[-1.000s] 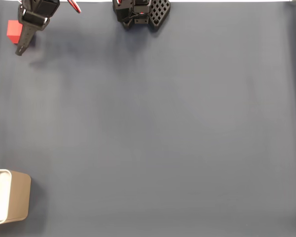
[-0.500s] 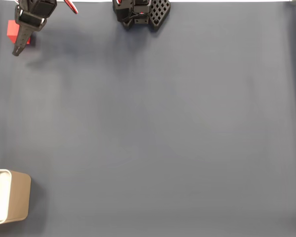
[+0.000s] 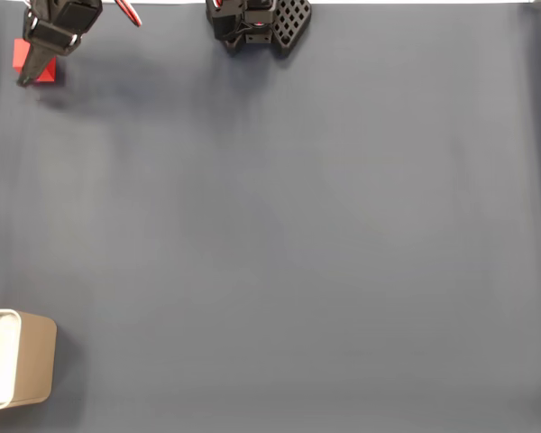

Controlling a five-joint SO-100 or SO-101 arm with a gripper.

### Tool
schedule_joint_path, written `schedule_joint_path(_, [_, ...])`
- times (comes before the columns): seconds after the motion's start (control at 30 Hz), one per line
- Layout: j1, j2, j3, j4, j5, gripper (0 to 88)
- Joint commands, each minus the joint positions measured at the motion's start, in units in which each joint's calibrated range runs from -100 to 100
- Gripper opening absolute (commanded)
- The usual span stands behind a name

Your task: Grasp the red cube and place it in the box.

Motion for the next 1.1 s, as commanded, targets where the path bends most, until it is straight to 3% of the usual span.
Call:
schedule_joint_path(0.0, [-0.5, -0.3, -2.9, -0.7, 0.1, 12.2])
schedule_joint_path(0.4, [-0.9, -0.8, -2.9, 1.8, 2.2, 0.0])
schedule_joint_path(1.07, [-2.3, -5.8, -7.0, 13.8, 3.9, 0.0])
